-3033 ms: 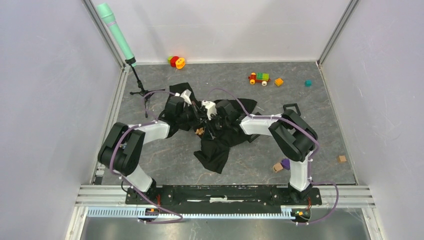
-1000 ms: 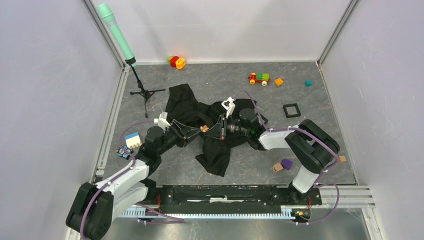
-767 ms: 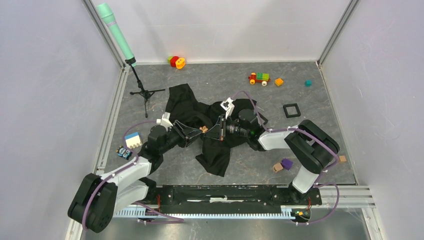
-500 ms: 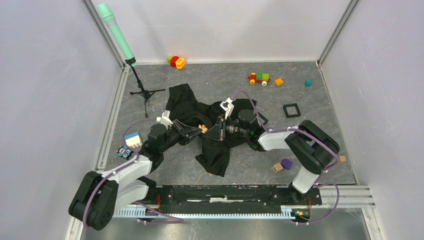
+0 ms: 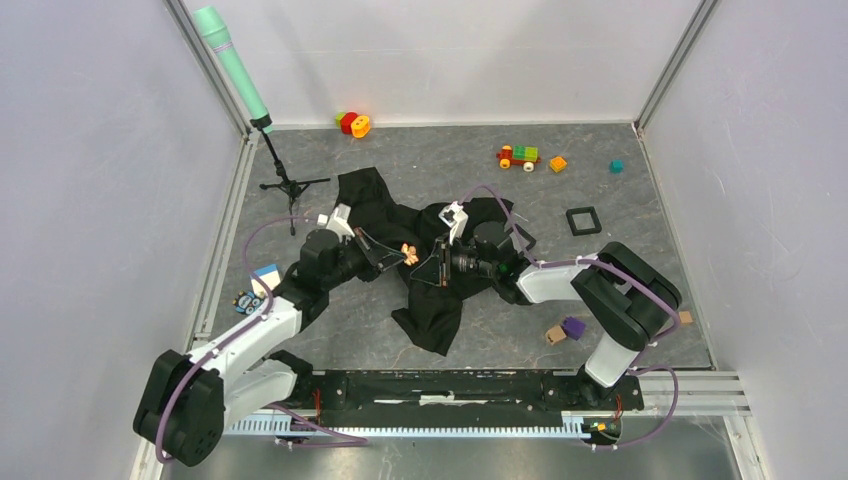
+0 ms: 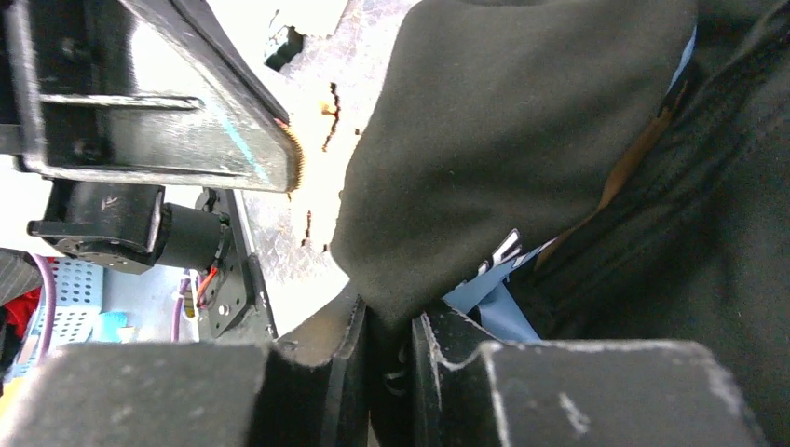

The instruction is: Remove the brooch from the garment

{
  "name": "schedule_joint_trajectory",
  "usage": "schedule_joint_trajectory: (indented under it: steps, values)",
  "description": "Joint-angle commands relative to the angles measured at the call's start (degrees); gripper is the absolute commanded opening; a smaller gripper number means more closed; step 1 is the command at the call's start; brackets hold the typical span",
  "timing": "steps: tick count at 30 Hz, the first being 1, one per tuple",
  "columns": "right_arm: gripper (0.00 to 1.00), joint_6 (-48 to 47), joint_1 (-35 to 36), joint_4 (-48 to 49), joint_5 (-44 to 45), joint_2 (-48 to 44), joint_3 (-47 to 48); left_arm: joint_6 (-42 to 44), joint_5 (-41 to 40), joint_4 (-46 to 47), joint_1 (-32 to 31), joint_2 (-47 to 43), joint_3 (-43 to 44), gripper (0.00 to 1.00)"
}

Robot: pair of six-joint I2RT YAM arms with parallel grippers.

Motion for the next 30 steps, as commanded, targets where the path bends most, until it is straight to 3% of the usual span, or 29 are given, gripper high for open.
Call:
schedule_joint_trajectory:
  steps: [1,7,11,18,30]
  values:
    - [0.26,-4.4,0.3,-3.9,2.4,-2.5,1.0,10.0,-0.7,-9.3,-1.2,0.4,6.7,0.02]
    - [0.47,-6.8,0.4,-6.9,4.4,-4.3,0.5,16.5,-2.3,-19.7,-1.6,0.0,10.8,0.02]
    - [0.54,-8.6,0.4,-8.8,5.5,-5.9,0.2,20.8,-3.5,-26.7,-1.6,0.1,14.3,0.02]
    - [0.61,-12.3,0.5,-12.2,7.8,-9.5,-1.2,25.1,-4.2,-34.4,-1.8,0.2,17.8,0.02]
    - [0.61,-16.5,1.8,-14.2,11.1,-14.7,-3.7,28.7,-6.7,-43.3,-4.8,1.0,22.7,0.02]
